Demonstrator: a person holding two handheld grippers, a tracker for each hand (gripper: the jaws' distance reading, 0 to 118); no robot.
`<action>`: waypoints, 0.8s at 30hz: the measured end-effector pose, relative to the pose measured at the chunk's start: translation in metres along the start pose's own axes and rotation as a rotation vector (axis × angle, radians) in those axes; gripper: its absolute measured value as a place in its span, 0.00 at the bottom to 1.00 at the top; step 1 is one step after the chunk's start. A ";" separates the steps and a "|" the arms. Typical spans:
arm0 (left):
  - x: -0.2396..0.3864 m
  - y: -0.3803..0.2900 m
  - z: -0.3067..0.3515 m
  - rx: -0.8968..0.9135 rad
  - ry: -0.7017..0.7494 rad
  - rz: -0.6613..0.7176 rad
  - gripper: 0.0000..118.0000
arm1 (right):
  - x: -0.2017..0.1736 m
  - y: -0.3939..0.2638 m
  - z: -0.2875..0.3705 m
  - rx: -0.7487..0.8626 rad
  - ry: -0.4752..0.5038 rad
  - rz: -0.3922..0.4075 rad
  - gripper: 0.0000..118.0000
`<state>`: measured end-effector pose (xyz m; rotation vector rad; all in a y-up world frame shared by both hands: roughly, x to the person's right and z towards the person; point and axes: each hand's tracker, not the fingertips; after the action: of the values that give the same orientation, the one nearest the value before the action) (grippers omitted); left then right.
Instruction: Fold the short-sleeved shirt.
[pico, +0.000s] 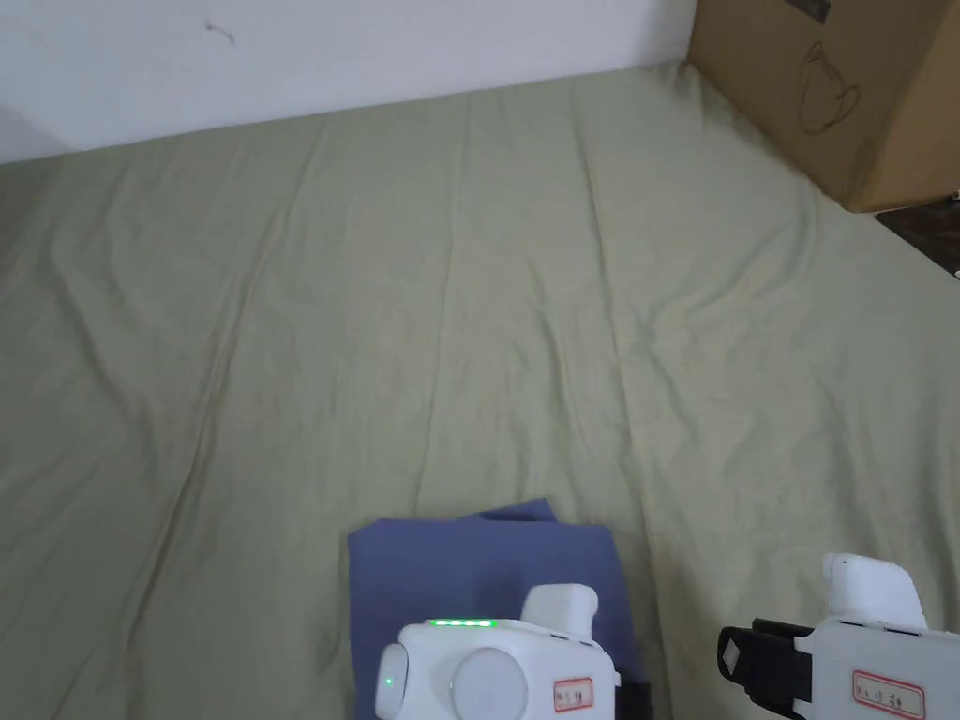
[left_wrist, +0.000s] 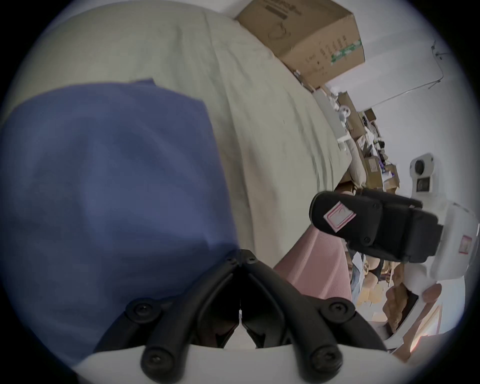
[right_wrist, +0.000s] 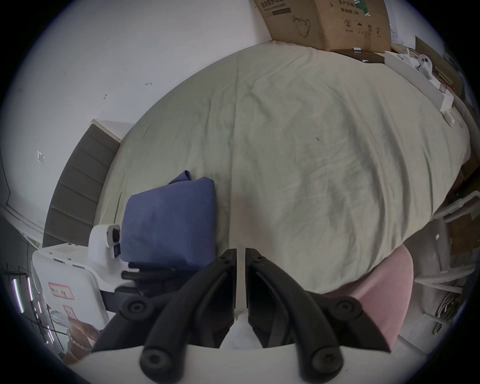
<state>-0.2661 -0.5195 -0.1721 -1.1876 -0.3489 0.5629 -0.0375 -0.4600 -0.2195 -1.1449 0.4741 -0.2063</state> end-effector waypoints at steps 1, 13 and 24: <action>0.002 -0.002 0.002 -0.016 -0.050 -0.008 0.00 | 0.001 0.000 0.002 0.002 -0.003 0.000 0.07; -0.084 -0.038 0.152 0.368 -0.096 0.195 0.00 | -0.069 0.029 -0.004 0.022 0.063 0.204 0.07; -0.175 -0.089 0.180 0.414 -0.090 0.460 0.85 | -0.129 0.012 -0.136 -0.167 -0.019 0.367 0.07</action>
<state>-0.4840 -0.5062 -0.0202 -0.8395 -0.0229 1.0370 -0.2154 -0.5159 -0.2420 -1.1987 0.6844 0.1659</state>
